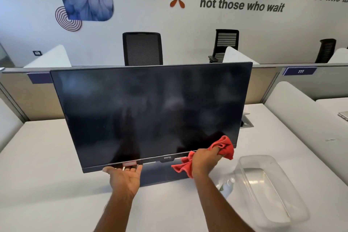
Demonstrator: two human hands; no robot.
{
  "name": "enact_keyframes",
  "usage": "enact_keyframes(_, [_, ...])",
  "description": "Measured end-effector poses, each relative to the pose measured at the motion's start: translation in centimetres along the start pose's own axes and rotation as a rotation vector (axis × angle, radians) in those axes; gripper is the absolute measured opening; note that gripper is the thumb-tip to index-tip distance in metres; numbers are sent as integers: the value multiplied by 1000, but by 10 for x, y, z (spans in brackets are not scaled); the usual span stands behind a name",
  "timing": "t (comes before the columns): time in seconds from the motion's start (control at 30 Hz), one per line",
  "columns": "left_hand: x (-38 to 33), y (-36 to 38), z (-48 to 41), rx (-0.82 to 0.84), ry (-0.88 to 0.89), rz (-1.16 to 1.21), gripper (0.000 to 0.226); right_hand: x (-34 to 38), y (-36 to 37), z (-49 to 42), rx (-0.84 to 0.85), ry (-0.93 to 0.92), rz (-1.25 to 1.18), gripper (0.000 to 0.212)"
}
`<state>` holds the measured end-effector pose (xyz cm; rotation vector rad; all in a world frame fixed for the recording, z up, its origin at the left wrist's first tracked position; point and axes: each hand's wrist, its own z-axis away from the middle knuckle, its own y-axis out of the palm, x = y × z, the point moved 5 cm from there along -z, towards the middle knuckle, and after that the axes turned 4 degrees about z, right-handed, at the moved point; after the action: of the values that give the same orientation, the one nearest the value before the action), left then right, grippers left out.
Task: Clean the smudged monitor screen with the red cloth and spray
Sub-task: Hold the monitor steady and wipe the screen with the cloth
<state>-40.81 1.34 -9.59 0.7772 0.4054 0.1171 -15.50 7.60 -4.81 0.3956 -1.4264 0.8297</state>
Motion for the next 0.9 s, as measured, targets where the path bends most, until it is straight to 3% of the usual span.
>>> enact_keyframes(0.17, [0,-2,-3,12,-25,-24,54,-9,28,66,97,-41,46,27])
enact_keyframes(0.43, [0,-4,-7,-4,-61,-63,69,-22,54,144,382,-185,261,52])
enact_keyframes(0.53, [-1,-6,-7,35,-61,-100,71,-28,47,141,421,-167,295,43])
enact_keyframes(0.63, [4,-15,-6,85,-97,-211,80,-29,30,124,408,-128,231,28])
enact_keyframes(0.83, [17,-30,-1,182,-160,-542,81,-35,8,106,505,46,43,23])
enact_keyframes(0.9, [29,-30,6,242,-248,-712,88,-34,2,105,583,141,-74,29])
